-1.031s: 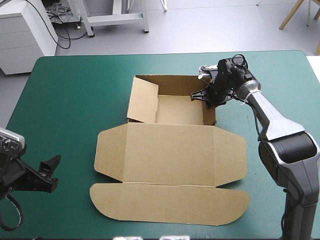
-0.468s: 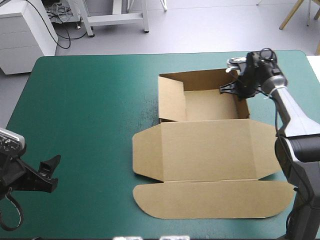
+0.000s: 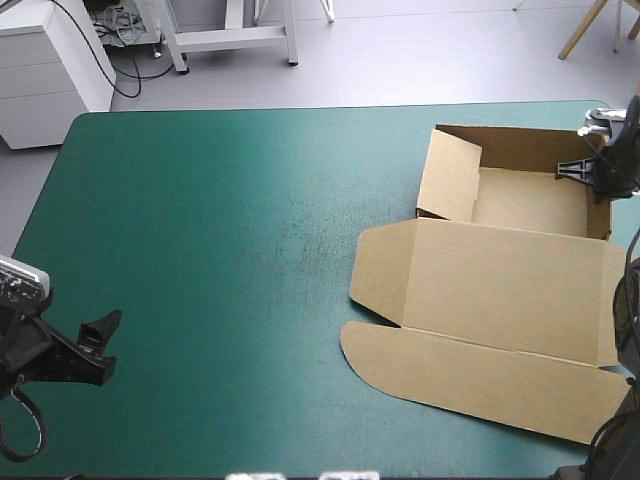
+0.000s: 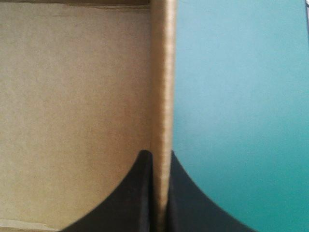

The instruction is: Fold the box

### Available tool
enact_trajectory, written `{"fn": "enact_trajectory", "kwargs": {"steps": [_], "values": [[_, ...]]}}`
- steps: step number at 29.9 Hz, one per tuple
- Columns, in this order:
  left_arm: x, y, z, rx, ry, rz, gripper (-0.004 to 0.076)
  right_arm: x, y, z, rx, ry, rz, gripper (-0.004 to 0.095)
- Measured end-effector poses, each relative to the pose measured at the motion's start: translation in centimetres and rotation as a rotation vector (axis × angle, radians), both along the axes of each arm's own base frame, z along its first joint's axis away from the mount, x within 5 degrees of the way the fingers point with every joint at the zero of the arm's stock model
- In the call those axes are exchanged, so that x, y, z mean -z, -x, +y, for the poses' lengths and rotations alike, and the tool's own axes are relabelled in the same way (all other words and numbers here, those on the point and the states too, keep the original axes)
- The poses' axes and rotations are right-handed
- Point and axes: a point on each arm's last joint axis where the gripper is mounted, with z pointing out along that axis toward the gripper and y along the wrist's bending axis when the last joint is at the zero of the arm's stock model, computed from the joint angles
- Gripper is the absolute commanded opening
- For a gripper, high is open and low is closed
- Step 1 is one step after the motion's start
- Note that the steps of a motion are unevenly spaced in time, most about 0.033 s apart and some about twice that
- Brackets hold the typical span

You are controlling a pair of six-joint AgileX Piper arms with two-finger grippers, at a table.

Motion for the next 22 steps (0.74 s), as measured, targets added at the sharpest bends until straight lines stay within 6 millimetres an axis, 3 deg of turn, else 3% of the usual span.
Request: {"fn": "enact_trajectory", "kwargs": {"steps": [7, 14, 17, 22], "values": [[0.0, 0.0, 0.0, 0.000, 0.000, 0.000, 0.0563, 2.0, 1.5, -3.5, 0.083, -0.020, 0.040, -0.0017], [0.0, -0.1, 0.2, -0.016, -0.022, -0.009, 0.0563, 3.6, 2.6, -5.4, 0.137, -0.020, 0.062, -0.0001], [0.0, -0.1, 0.3, -0.019, -0.026, -0.011, 0.0563, 3.5, 2.9, -6.2, 0.156, -0.024, 0.050, 0.0131], [0.0, -0.1, 0.3, -0.021, -0.029, -0.012, 0.0563, 3.4, 3.0, -6.8, 0.162, -0.007, 0.032, 0.0571]]}}
